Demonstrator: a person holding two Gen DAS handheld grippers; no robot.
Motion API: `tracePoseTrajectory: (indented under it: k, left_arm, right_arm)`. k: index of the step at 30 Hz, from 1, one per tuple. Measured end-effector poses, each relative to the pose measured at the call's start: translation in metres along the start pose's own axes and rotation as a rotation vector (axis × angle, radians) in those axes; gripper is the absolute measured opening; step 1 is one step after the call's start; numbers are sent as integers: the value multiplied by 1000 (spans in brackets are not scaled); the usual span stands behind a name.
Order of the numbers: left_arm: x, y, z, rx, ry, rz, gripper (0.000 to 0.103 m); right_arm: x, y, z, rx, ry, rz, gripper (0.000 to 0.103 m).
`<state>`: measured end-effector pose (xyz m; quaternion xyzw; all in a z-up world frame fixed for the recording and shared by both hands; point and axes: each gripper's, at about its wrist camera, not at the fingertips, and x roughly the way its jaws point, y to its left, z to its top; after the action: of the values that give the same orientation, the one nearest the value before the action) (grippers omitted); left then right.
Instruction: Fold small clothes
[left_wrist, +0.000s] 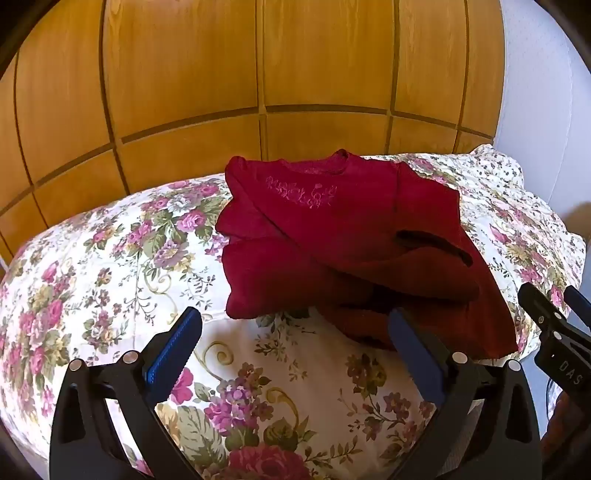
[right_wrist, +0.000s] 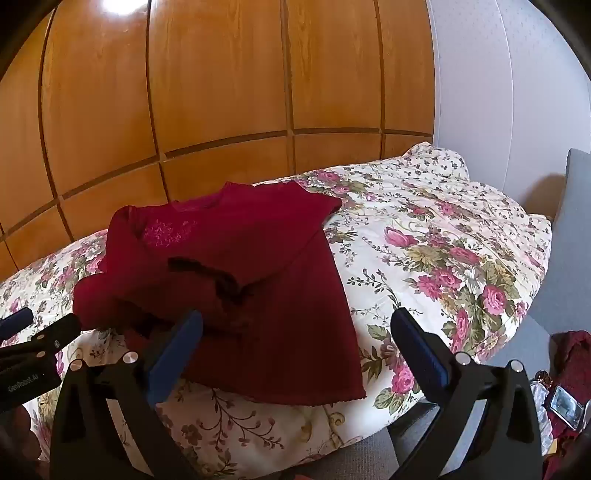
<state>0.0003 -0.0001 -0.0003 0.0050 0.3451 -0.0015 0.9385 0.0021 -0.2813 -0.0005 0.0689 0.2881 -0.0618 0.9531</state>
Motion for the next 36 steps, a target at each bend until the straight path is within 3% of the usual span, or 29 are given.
tracePoseTrajectory:
  k: [13, 36]
  left_arm:
    - [4, 4, -19, -1, 1, 1, 100]
    - [9, 2, -12, -11, 46, 1, 100]
  right_arm:
    - [4, 1, -2, -7, 10, 1, 101]
    - [8, 0, -4, -4, 26, 6, 101]
